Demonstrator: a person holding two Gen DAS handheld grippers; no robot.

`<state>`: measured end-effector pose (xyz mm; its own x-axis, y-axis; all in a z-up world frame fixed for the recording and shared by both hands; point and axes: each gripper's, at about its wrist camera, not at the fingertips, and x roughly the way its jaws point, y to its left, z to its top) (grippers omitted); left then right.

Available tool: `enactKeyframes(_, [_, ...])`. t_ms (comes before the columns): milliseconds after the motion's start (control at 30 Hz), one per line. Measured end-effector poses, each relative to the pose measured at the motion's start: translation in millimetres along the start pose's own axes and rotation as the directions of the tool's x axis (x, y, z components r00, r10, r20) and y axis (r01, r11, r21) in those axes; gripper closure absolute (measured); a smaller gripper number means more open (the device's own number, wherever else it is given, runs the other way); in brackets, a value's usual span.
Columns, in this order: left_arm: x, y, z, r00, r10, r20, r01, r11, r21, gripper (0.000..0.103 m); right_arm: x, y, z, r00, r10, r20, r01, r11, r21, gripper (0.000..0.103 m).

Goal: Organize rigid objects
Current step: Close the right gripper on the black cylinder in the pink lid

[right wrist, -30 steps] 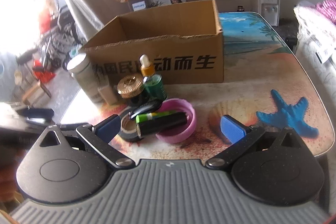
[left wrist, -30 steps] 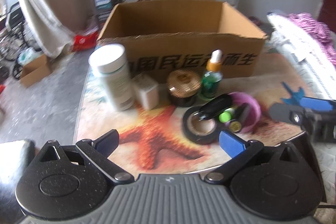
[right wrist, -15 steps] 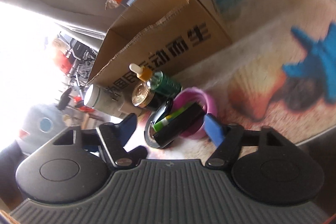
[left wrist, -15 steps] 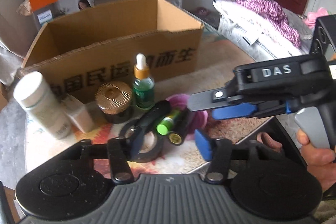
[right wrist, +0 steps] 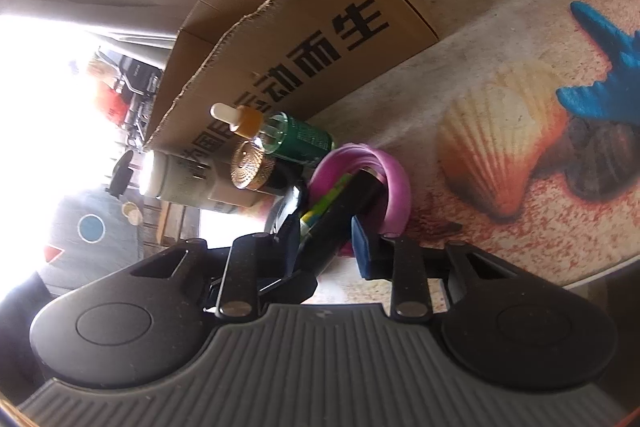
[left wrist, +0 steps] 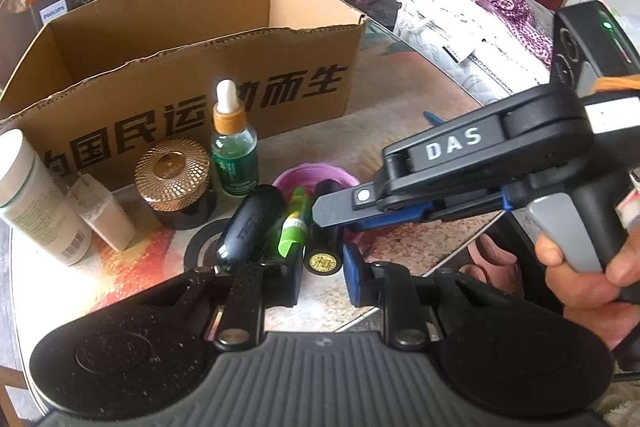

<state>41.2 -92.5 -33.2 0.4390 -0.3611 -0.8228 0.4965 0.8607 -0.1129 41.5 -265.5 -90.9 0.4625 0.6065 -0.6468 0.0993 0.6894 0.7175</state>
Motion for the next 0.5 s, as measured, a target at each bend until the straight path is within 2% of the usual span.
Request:
enactKeyframes(200, [7, -2, 5, 1.000, 0.009, -0.014, -0.009, 1.000, 0.014, 0.080, 5, -1, 7, 1.000, -0.021, -0.015, 0.021, 1.000, 0.003, 0.078])
enactKeyframes(500, [14, 0, 12, 0.999, 0.018, -0.041, -0.019, 1.000, -0.003, 0.080, 10, -8, 20, 0.999, -0.006, -0.045, 0.008, 0.999, 0.049, 0.080])
